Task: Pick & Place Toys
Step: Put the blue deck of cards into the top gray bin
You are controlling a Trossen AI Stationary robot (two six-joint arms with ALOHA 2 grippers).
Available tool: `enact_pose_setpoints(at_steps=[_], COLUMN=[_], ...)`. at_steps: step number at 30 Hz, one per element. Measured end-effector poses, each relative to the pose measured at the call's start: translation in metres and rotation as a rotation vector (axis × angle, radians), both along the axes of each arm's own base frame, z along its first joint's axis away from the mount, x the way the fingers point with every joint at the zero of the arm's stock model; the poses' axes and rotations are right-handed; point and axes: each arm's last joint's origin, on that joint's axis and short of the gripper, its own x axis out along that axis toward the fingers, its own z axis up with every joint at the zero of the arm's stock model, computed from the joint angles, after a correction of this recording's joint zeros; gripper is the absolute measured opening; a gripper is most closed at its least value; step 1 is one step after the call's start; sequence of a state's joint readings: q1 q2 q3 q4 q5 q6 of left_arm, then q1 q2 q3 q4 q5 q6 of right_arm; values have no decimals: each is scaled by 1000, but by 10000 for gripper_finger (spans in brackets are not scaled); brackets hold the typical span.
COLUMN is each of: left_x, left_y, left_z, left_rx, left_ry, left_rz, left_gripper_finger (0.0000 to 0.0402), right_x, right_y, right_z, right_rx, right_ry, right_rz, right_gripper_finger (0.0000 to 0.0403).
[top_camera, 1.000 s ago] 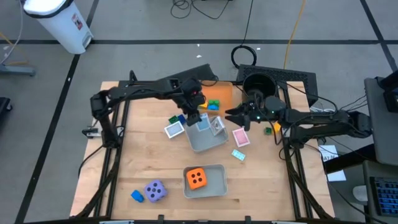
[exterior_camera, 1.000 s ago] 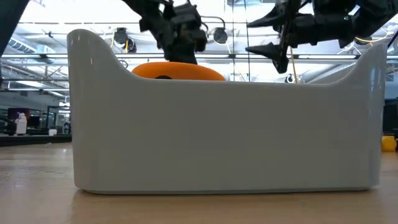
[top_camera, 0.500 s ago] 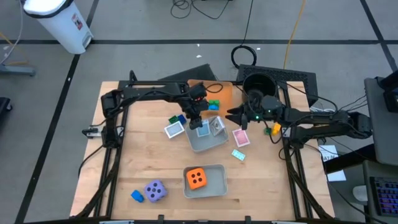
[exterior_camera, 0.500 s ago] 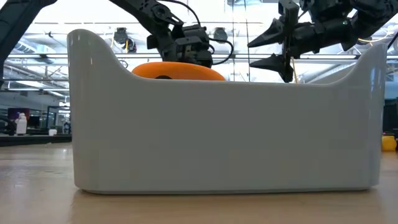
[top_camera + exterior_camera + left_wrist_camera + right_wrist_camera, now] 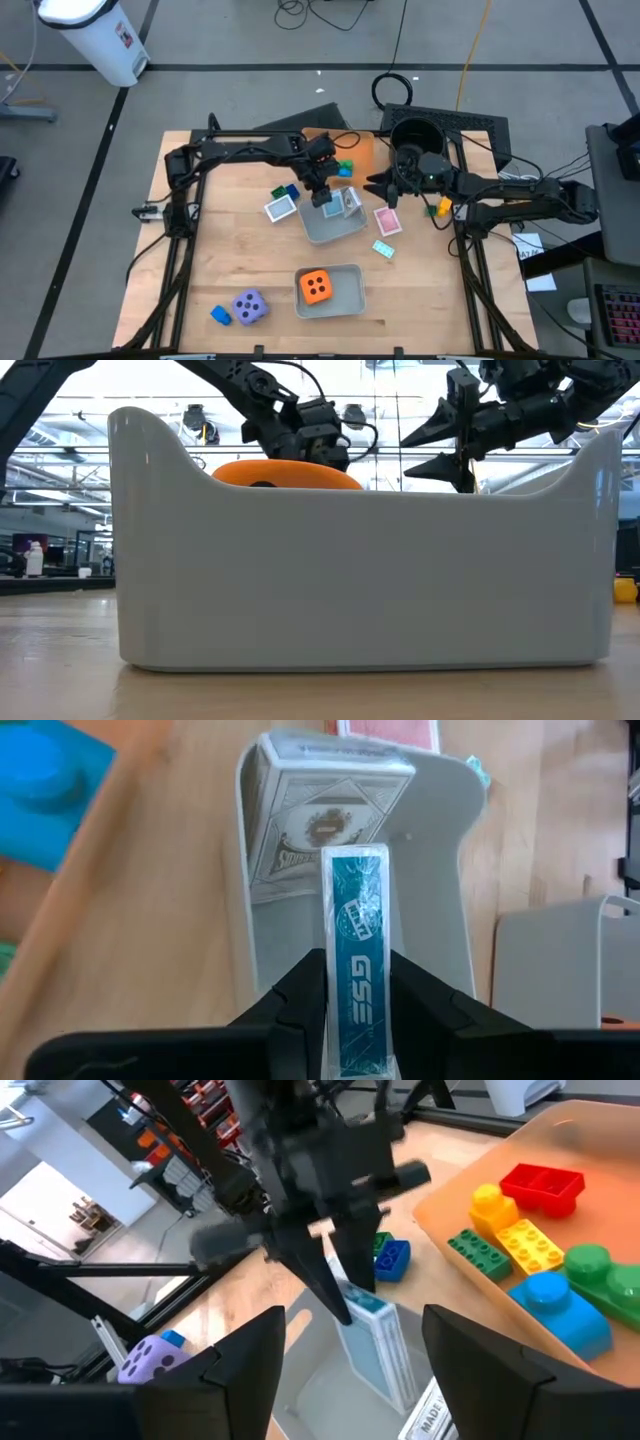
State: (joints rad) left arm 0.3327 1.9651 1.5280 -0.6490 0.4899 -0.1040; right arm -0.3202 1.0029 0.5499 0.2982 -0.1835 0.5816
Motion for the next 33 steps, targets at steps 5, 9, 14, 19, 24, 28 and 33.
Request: enact_pose_setpoints(at_steps=[5,9,14,19,24,28,33], left_x=[3,4,2,2,2,2,2], left_y=[-2,-3,1,2,2,2,0], left_z=[-12,-11,-11,-12,-12,-12,-11], left_rx=[-23,-23,-35,-7,-1,3,-34], left_ry=[41,31,48,55,66,63,47], left_rz=[10,14,43,54,60,51,23], left_gripper_finger=[87,87,88,88,88,88,88], right_x=[0,0,0,0,0,0,0], right_y=[-1,-1,-1,-1,-1,-1,-1], right_z=[0,0,-1,-1,0,0,0], right_rx=[0,2,3,3,10,10,10], right_ry=[-1,4,5,5,4,3,4], right_rz=[-4,-1,0,0,-2,-2,-2], right_gripper_finger=[226,226,221,221,218,217,215])
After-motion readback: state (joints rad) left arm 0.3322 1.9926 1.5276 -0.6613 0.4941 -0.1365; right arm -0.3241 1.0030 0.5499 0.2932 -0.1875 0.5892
